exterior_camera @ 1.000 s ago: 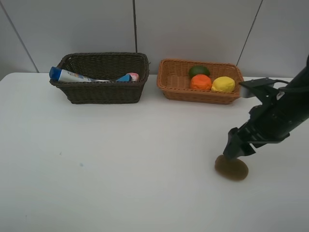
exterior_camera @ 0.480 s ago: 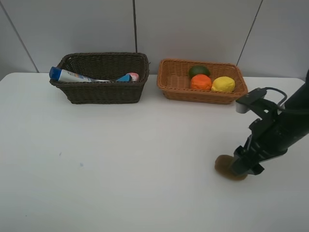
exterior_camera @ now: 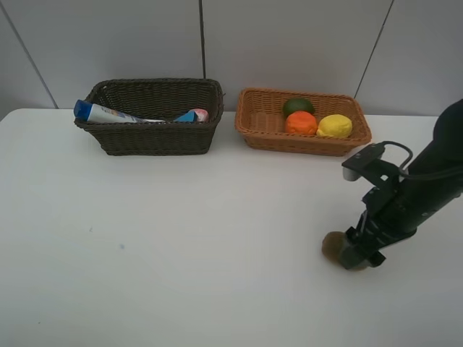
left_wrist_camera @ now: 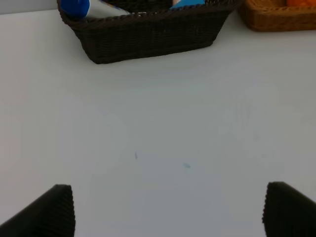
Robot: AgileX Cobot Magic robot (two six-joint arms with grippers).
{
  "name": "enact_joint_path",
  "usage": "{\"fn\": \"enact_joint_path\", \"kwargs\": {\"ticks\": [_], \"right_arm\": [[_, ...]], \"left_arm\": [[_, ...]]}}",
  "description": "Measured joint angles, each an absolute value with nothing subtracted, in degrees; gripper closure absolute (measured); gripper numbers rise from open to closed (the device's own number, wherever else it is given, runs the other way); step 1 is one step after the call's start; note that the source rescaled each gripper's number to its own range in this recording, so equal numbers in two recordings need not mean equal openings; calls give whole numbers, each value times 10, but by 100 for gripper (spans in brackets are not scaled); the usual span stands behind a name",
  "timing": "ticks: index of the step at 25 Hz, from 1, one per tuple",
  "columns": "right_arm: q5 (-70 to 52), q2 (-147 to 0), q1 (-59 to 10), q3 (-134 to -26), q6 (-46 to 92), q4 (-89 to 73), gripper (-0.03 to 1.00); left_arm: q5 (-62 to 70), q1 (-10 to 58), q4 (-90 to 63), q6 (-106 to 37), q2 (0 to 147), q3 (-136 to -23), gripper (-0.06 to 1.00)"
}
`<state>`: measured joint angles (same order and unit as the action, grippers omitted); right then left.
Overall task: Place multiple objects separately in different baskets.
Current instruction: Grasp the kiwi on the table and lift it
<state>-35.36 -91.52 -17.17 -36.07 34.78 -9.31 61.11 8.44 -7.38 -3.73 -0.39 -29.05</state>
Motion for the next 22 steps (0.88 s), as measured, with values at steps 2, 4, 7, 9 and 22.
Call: {"fn": "enact_joint_path", "kwargs": {"ticks": [2,4,7,9,22], "right_arm": [[-347,-921,-172,-360,348,-93,-1],[-337,-929,-172,-360,348,-93,-1],[-324,-948,-172,-360,358,-93,-1],[-315,-959,-172,-360,362,-93,-1],[-286,-1005,-172,-361,372,-94,-1]], "left_arm": [[611,84,-74,-37,-4,-290,-6],[611,84,-74,-37,-4,-290,-6],[611,84,-74,-37,-4,-290,-6],[611,84,-74,-37,-4,-290,-6],[611,84,-74,-37,-4,-290,-6]]}}
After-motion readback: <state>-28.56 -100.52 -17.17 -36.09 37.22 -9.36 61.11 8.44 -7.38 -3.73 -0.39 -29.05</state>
